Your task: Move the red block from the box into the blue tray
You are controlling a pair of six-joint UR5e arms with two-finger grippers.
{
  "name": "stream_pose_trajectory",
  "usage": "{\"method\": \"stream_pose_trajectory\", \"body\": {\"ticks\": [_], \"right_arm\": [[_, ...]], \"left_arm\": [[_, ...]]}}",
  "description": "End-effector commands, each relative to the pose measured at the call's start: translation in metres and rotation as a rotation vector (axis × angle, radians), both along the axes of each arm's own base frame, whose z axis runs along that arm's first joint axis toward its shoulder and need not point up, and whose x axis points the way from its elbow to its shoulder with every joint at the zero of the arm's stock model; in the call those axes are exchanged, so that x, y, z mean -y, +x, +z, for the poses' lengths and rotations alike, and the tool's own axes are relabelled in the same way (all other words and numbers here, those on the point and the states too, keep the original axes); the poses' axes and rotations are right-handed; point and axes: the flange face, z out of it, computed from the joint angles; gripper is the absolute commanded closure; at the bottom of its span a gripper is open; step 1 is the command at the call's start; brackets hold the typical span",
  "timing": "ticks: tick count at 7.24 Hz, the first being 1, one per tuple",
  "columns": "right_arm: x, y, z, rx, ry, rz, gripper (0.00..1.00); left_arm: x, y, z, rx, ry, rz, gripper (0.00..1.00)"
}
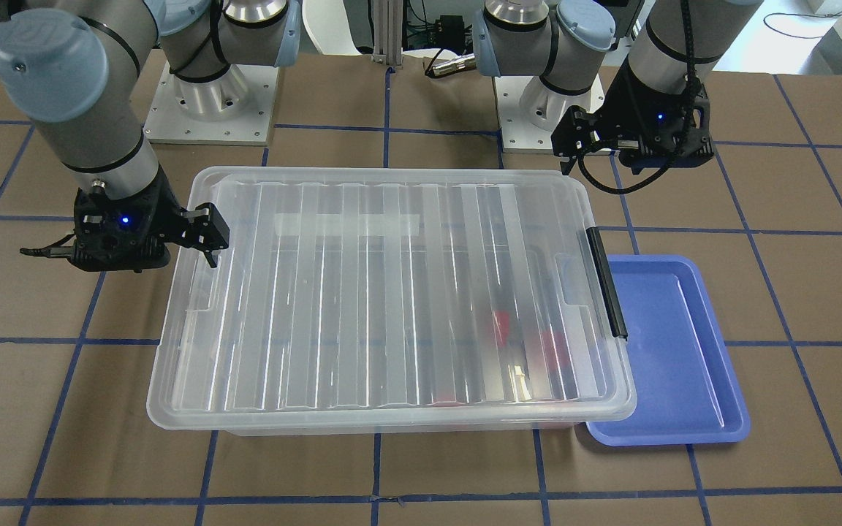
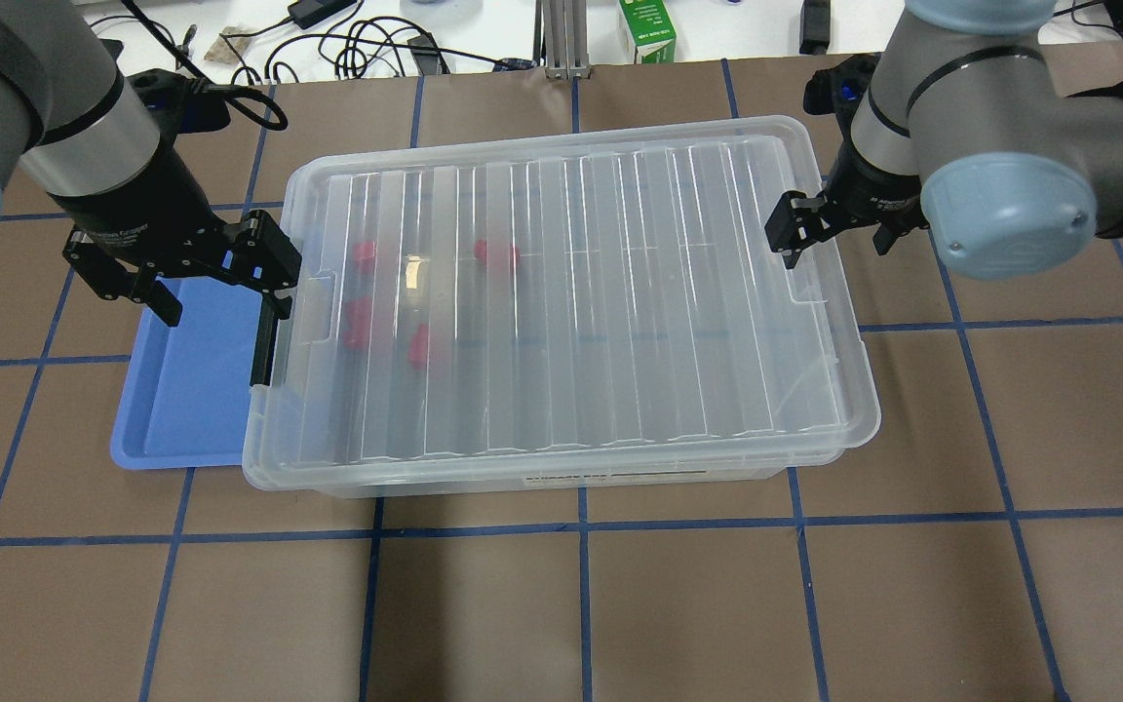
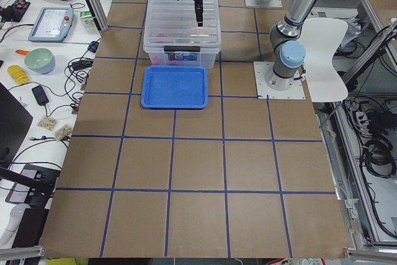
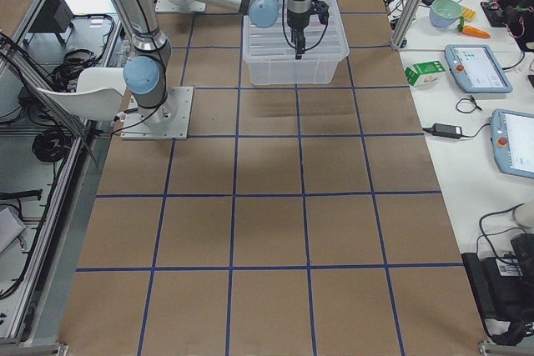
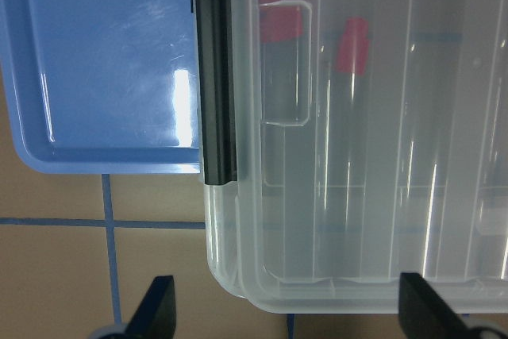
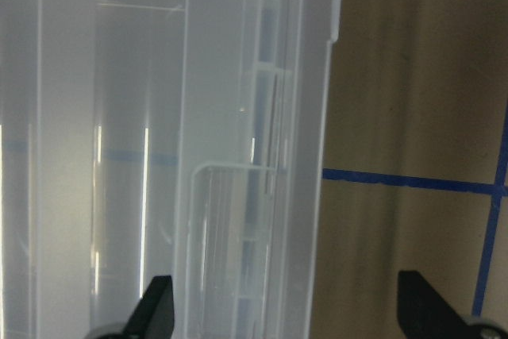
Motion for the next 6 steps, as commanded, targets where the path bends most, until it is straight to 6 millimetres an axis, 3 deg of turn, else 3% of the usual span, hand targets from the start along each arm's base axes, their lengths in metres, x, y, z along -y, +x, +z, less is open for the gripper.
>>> {"method": "stream_pose_trajectory", "body": {"ticks": [1, 3, 5, 6], "right_arm": [[0.006, -0.01, -0.016, 0.0, -0.005, 0.005, 0.01], [0.009, -0.03, -0.018, 0.005, -0.005, -0.021, 0.01], [0.015, -0.038, -0.017, -0.001, -0.016, 0.007, 0.01], [0.017, -0.054, -0.017, 0.001, -0.015, -0.01, 0.01]], "left_arm": [[0.0, 0.0, -0.001, 0.0, 0.003, 0.0, 0.0], [-0.001, 0.001, 0.0, 0.0, 0.004, 0.002, 0.0], [0.0, 0.001, 0.0, 0.0, 0.003, 0.002, 0.0], [0.0, 0.001, -0.001, 0.0, 0.004, 0.002, 0.0]]}}
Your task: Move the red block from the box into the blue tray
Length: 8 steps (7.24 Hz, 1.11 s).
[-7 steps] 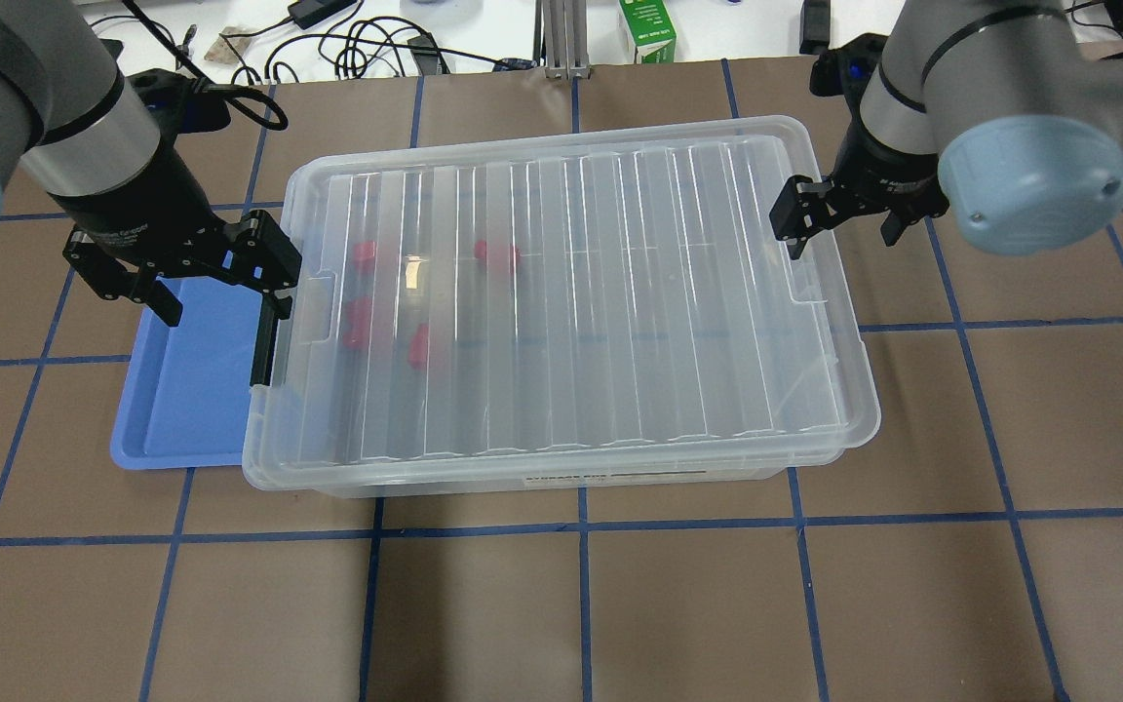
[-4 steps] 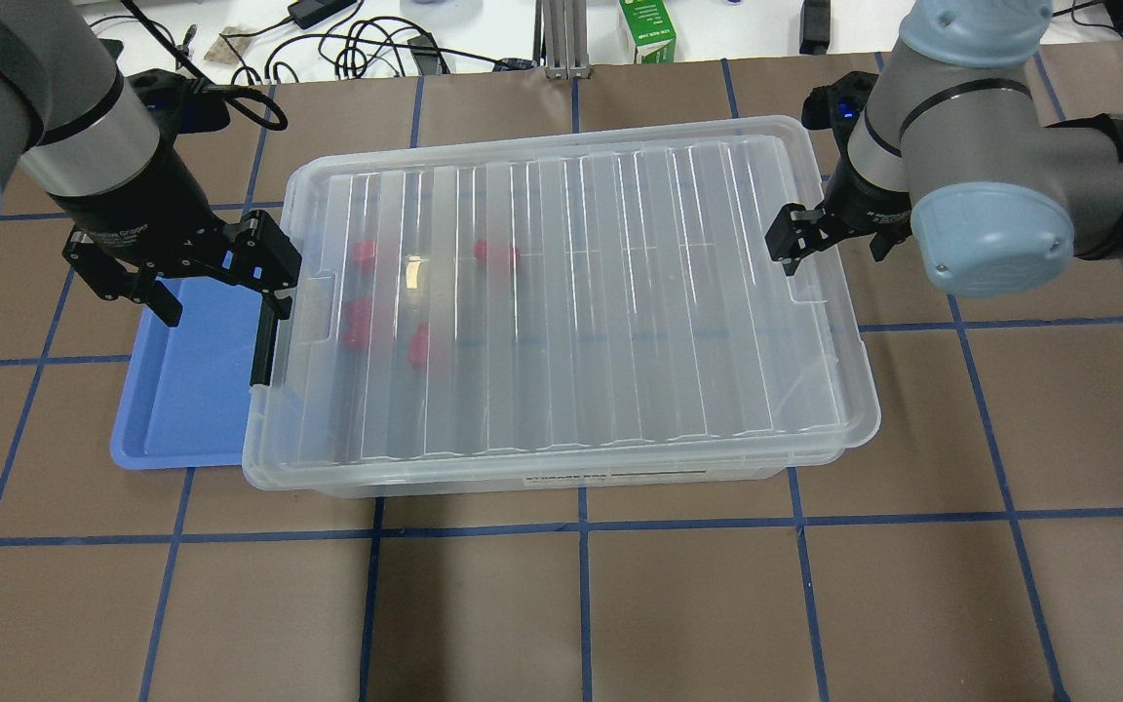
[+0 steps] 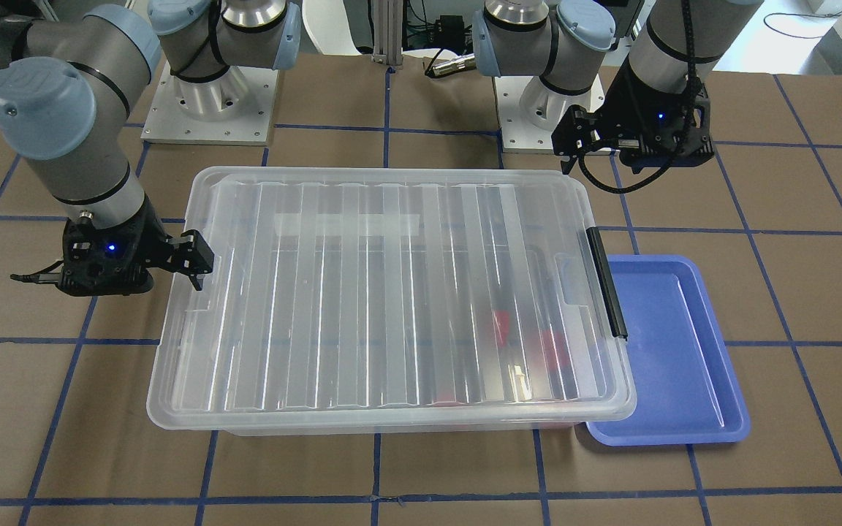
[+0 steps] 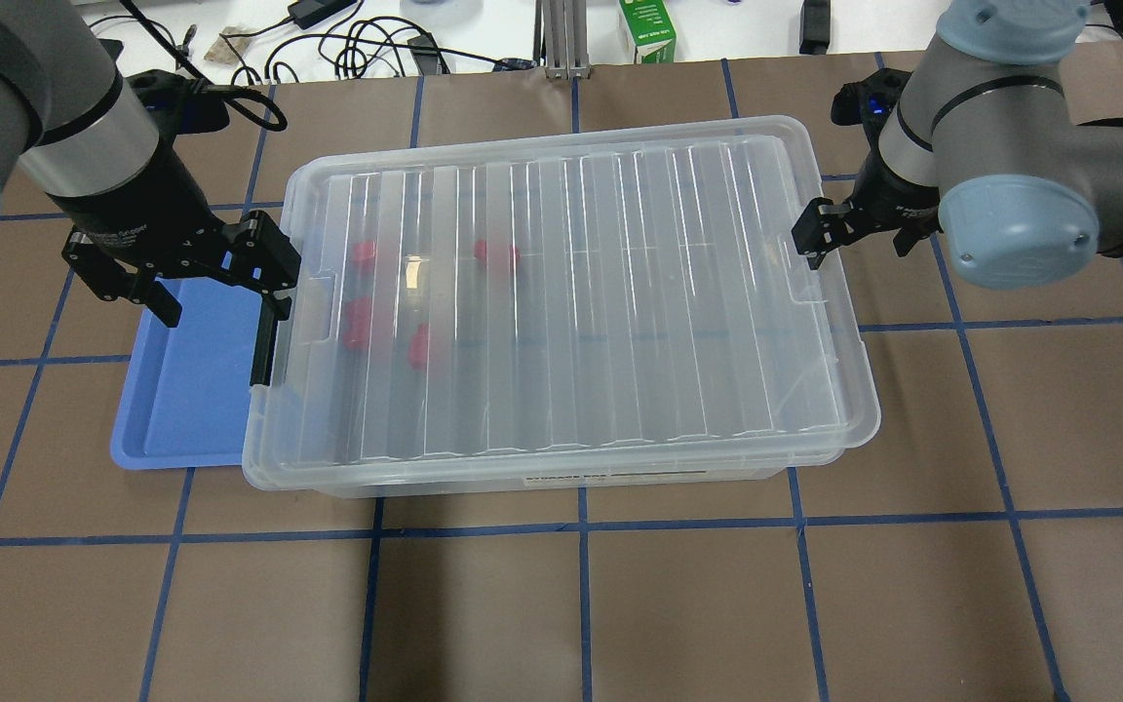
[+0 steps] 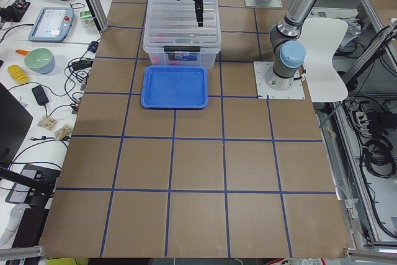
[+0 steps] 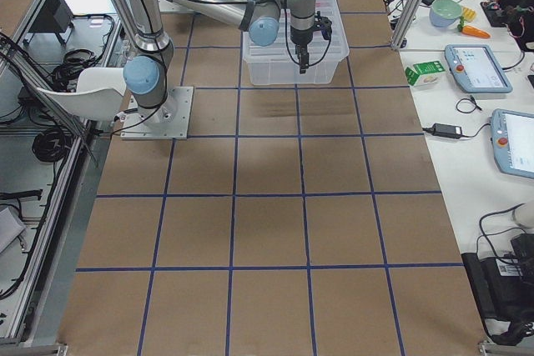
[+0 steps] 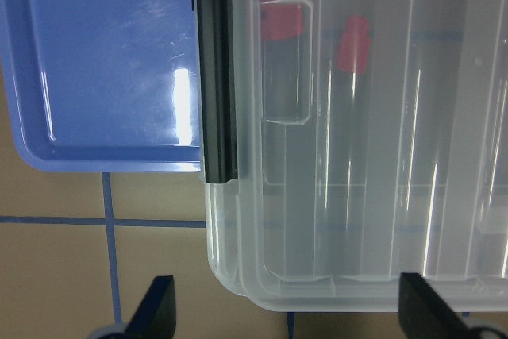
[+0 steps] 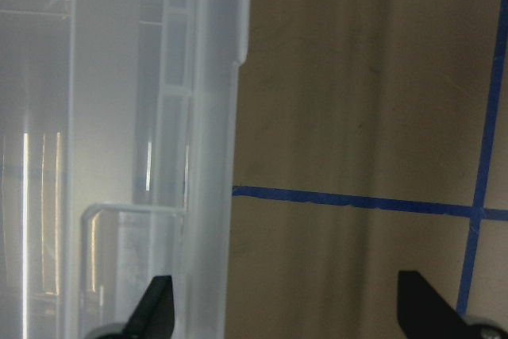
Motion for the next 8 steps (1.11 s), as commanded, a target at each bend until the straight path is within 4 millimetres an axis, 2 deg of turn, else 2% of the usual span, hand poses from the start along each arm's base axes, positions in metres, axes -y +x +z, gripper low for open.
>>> {"method": "stream_pose_trajectory", "body": {"ticks": [1, 2, 6, 8], "right_arm": [[0.005, -0.04, 0.0, 0.001, 0.002, -0.016, 0.01], [0.006, -0.06, 0.002, -0.002, -0.001, -0.02, 0.0], [0.004, -0.11, 0.005, -0.017, 0.005, -0.051, 0.0], [0.002, -0.134, 0.004, -0.023, 0.01, -0.043, 0.0]], "left_arm": [[0.0, 0.0, 0.0, 0.0, 0.0, -0.001, 0.0], [0.0, 0.0, 0.0, 0.0, 0.0, -0.001, 0.0], [0.0, -0.001, 0.0, -0.003, -0.003, -0.002, 0.0], [0.009, 0.002, 0.004, -0.001, -0.047, 0.004, 0.0]]}}
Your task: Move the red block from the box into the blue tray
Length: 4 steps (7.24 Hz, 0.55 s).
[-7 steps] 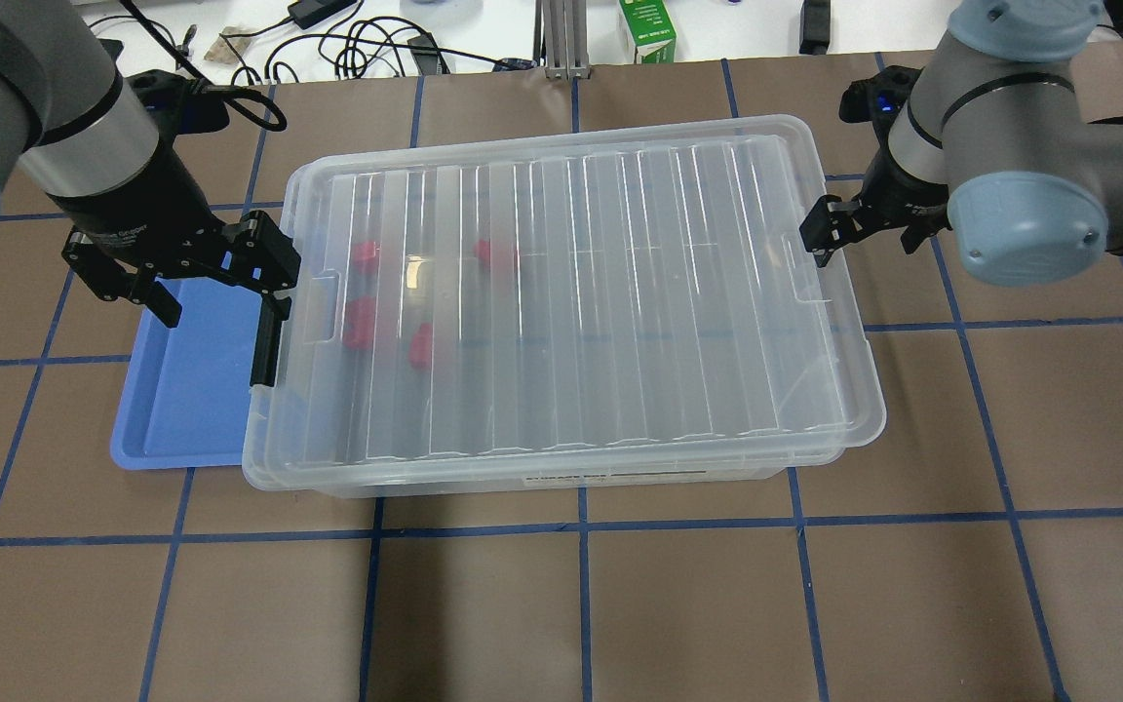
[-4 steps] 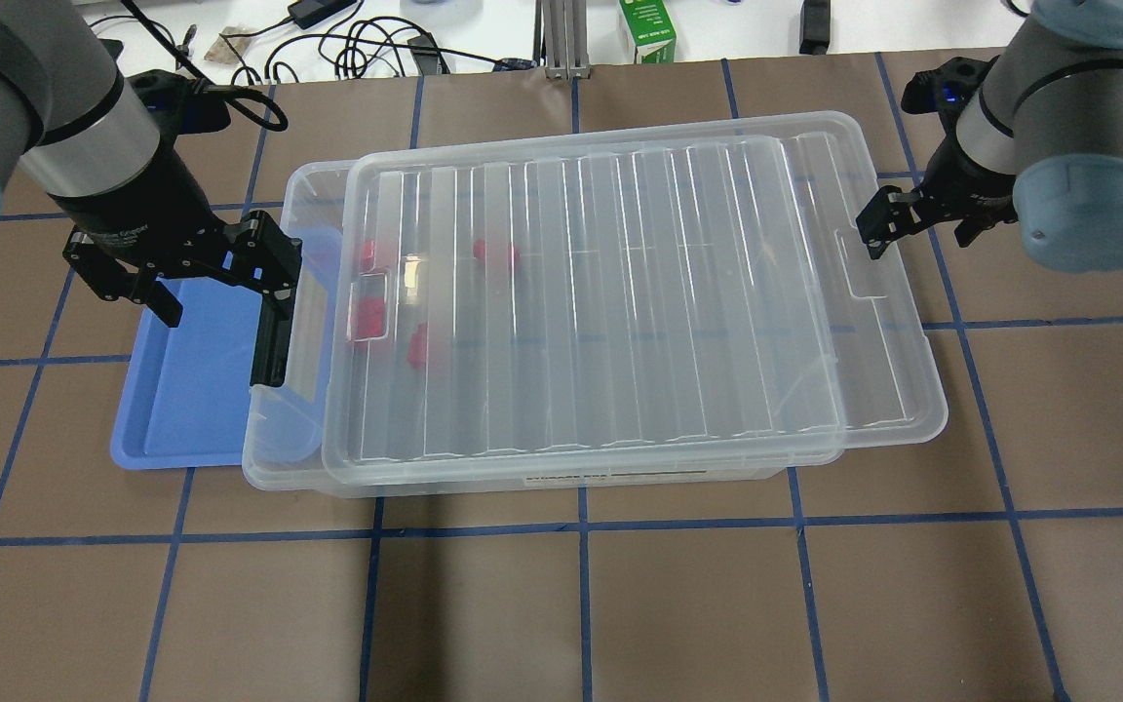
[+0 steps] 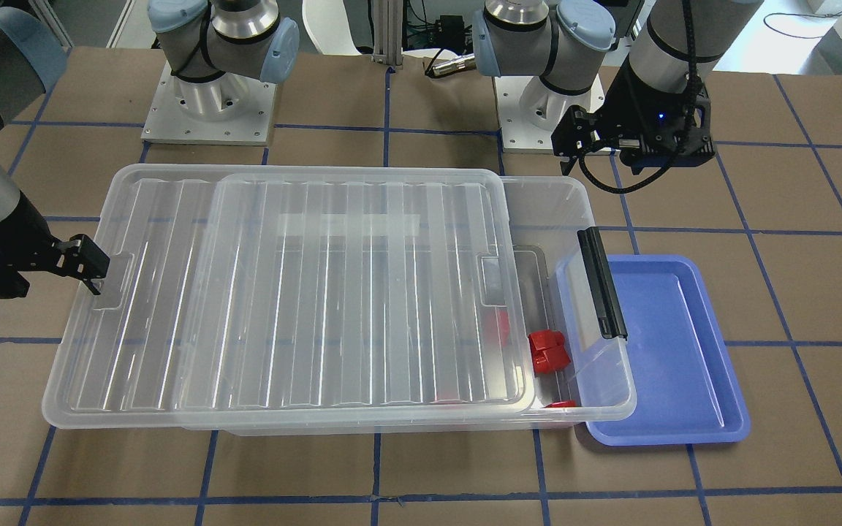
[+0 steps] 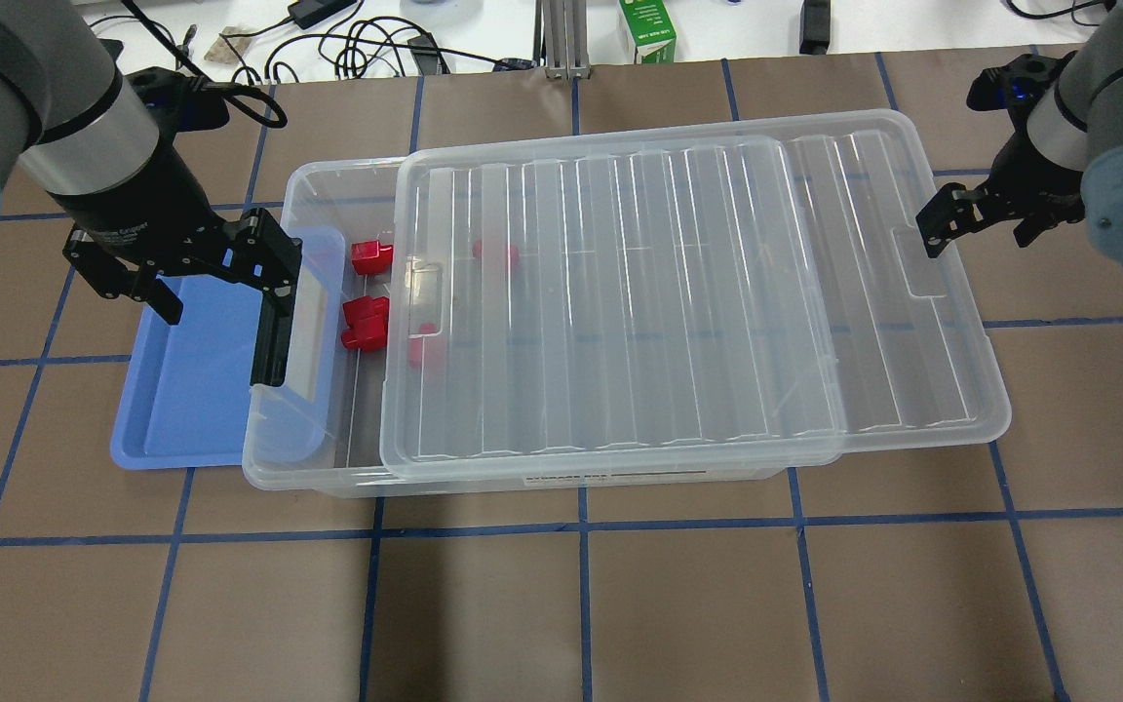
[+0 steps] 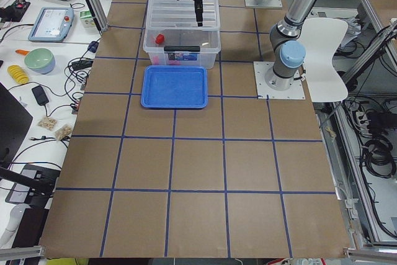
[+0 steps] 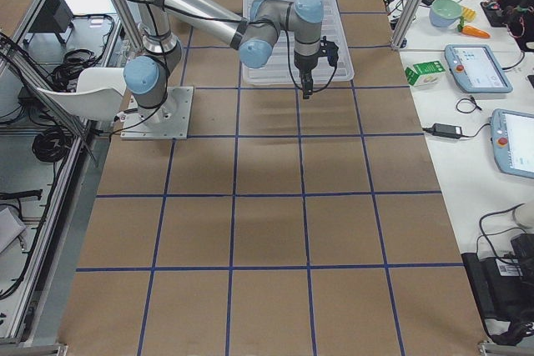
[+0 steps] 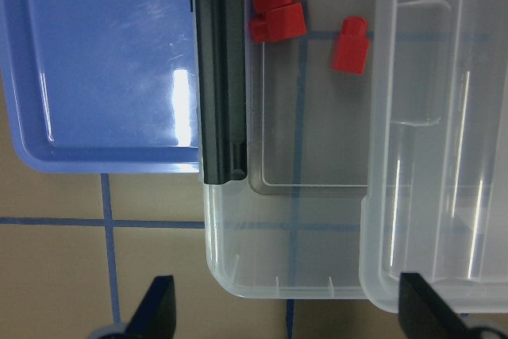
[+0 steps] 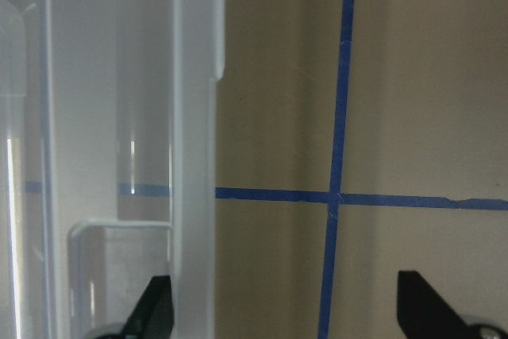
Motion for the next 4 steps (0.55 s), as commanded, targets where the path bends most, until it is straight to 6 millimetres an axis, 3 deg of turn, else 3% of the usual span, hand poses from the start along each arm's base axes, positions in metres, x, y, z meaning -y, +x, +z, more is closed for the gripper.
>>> {"method": "stream_pose_trajectory", "body": {"ticks": [1, 2, 4], "right_arm": [[-0.003, -0.025, 0.0, -0.006, 0.002, -0.004, 0.0], [-0.005, -0.033, 0.003, -0.008, 0.001, 0.0, 0.0], [-0.008, -0.047, 0.004, -0.013, 0.0, 0.023, 0.0]], "left_arm": [[0.012, 0.002, 0.013, 0.001, -0.083, 0.0, 0.0], [0.01, 0.002, 0.016, 0.006, -0.089, 0.0, 0.0], [0.026, 0.001, -0.01, -0.009, -0.064, 0.034, 0.0]]}}
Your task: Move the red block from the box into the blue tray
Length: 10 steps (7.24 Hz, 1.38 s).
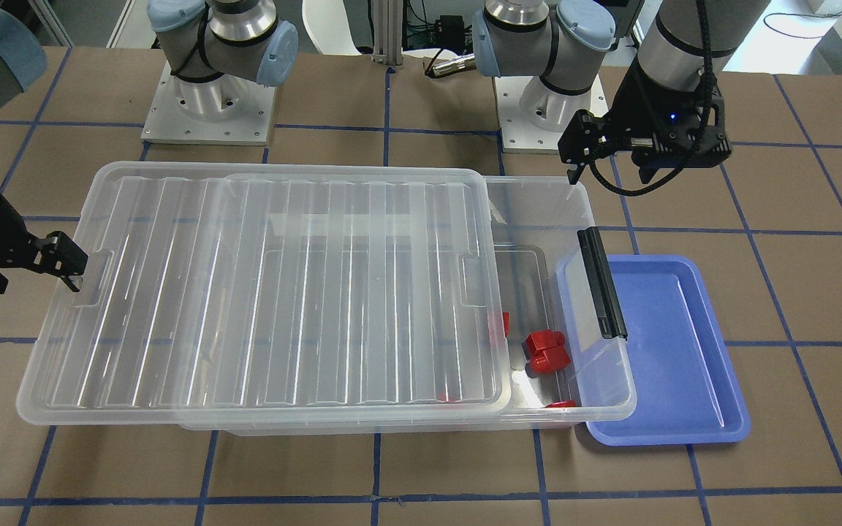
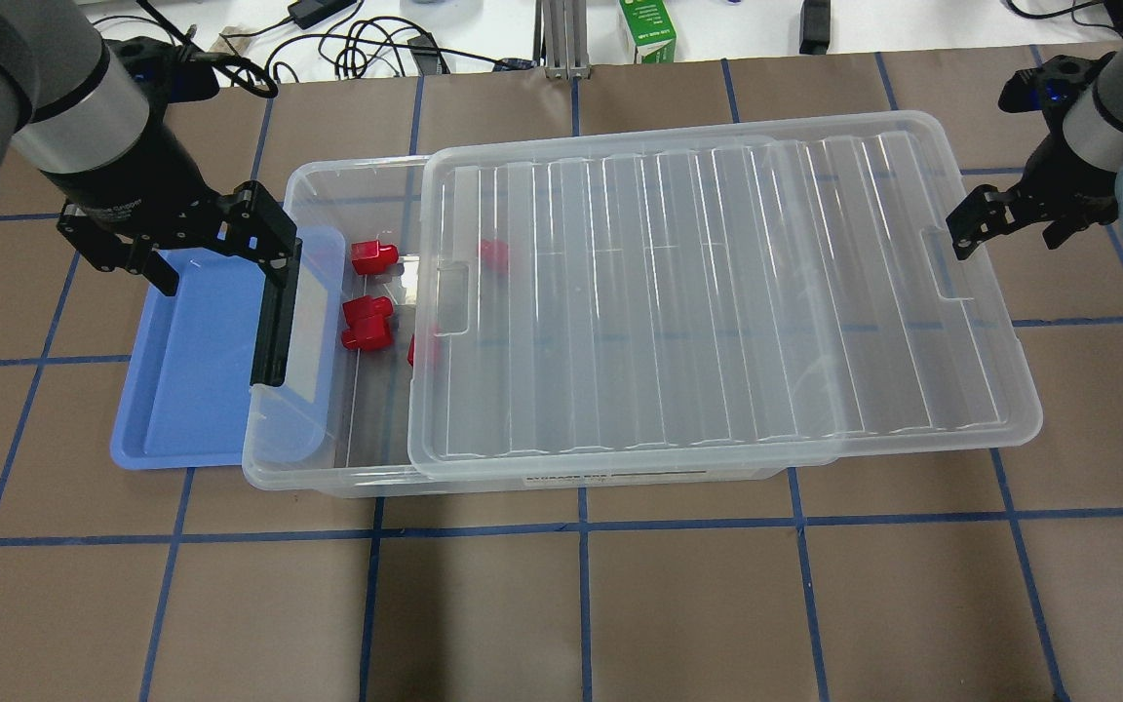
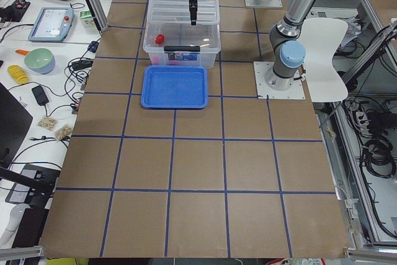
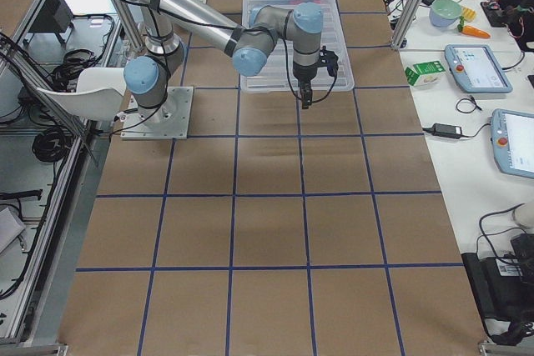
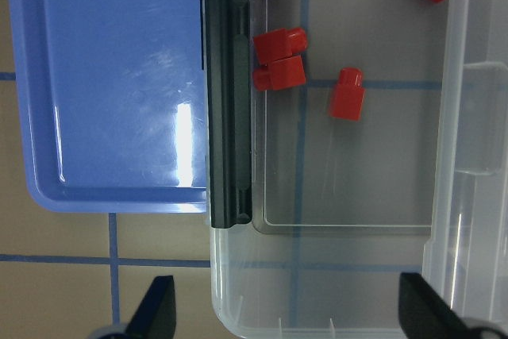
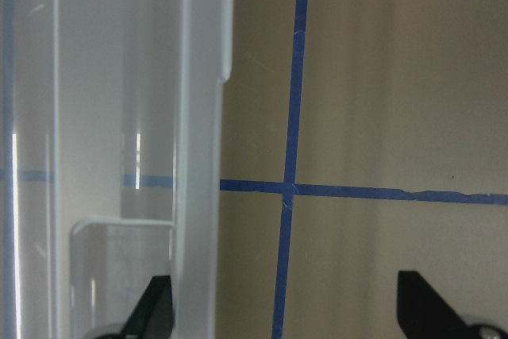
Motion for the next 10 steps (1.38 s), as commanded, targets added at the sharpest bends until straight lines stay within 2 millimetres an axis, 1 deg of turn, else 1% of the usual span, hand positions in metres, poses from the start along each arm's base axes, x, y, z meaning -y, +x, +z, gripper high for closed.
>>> {"method": "stream_pose_trajectory", "body": {"ticks": [1, 2, 3, 4, 5, 6, 7, 8, 9, 10], "right_arm": [[-0.002, -0.014, 0.002, -0.004, -0.002, 0.006, 0.0], [-0.004, -0.024, 0.003, -0.008, -0.003, 0.021, 0.0], [-0.007, -0.037, 0.003, -0.002, -0.002, 0.008, 0.0], [-0.009, -0.045, 0.003, 0.002, -0.004, 0.01, 0.0], [-0.009, -0.045, 0.004, 0.002, -0.005, 0.008, 0.0], [-0.008, -0.045, 0.003, 0.002, -0.005, 0.008, 0.0], [-0.009, -0.045, 0.003, 0.003, -0.003, 0.01, 0.0], [-0.009, -0.044, 0.006, 0.001, -0.009, 0.005, 0.0], [-0.007, -0.039, 0.018, -0.007, -0.025, 0.008, 0.0], [-0.007, -0.037, 0.044, 0.0, -0.019, 0.009, 0.0]], "left_arm": [[0.02, -0.002, -0.022, -0.006, -0.015, 0.024, 0.0], [0.027, -0.003, -0.028, -0.005, -0.015, 0.011, 0.0], [0.038, -0.008, -0.035, -0.005, -0.044, 0.01, 0.0], [0.041, -0.02, -0.044, -0.004, -0.034, -0.021, 0.11], [0.047, -0.028, -0.058, -0.005, -0.006, -0.041, 0.13], [0.056, -0.03, -0.069, -0.006, -0.015, -0.042, 0.13], [0.061, -0.035, -0.079, -0.007, -0.006, -0.046, 0.14], [0.062, -0.039, -0.096, -0.006, 0.024, -0.061, 0.18], [0.064, -0.04, -0.115, -0.009, 0.041, -0.086, 0.25], [0.065, -0.04, -0.134, -0.01, 0.057, -0.089, 0.25]]}}
